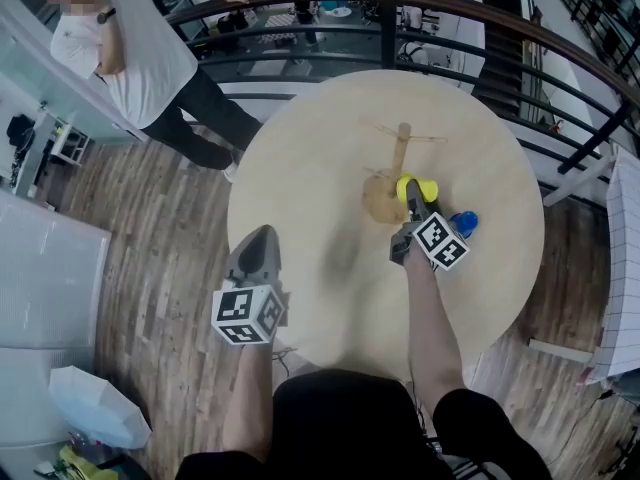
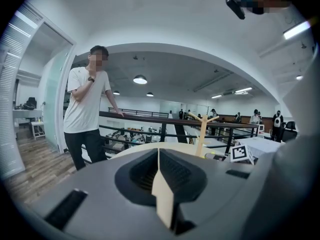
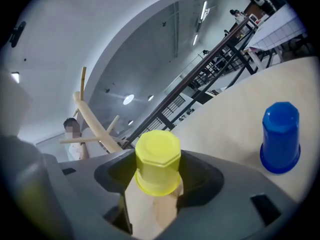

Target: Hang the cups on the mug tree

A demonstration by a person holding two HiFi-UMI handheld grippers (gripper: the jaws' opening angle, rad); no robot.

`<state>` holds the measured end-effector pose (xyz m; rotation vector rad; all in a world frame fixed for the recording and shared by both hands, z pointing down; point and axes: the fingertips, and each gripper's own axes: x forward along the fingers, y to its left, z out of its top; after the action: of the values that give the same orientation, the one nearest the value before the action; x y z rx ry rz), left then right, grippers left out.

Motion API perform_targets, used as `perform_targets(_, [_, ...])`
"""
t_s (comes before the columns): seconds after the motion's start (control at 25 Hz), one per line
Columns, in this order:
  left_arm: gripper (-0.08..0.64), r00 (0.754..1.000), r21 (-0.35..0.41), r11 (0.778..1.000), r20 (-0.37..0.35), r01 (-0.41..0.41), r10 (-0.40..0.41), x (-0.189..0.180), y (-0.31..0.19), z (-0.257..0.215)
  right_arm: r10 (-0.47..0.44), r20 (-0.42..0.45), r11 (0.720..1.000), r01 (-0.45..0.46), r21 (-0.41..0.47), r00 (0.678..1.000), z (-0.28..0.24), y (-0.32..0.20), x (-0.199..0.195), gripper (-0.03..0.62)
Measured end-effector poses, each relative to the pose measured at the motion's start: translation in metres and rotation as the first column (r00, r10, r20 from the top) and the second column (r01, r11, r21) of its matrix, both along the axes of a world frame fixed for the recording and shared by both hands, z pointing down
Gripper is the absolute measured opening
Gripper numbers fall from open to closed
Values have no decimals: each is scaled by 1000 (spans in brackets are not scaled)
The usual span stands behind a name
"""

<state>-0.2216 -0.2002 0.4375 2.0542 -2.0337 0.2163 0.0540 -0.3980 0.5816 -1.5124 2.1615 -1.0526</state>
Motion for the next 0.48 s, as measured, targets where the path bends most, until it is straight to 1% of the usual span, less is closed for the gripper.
perform_targets(0.08, [14, 1000, -1, 1000, -3, -3, 3, 0, 0, 1, -19, -30, 1000, 19, 6, 999, 3, 1, -2, 265])
perform_targets(0.12, [14, 1000, 0, 1000, -4, -6, 6, 1, 0, 1, -33, -33, 999, 34, 16, 999, 1, 3, -4, 287])
perform_targets(0.16, [14, 1000, 1, 1000, -5, -10, 10, 2, 0, 0, -43, -33, 999, 44, 26, 999, -1, 5, -4, 328])
perform_targets(0.24, [14, 1000, 4, 1000, -6, -18, 18, 5, -2, -1, -34, -51, 999, 36, 32, 998, -6, 10, 1, 347])
perform_targets(0.36, [14, 999, 11, 999, -14, -37, 37, 11, -6, -2, 1, -116, 999, 3, 38, 993, -14, 24, 17, 348])
perform_targets(0.4, [14, 999, 12, 999, -19, -47, 48, 14, -8, -2, 7, -143, 999, 0, 52, 990, -19, 31, 22, 348])
perform_targets(0.48, [14, 997, 15, 997, -34, -73, 73, 25, -12, -1, 0, -212, 995, 22, 102, 977, -37, 47, 29, 348])
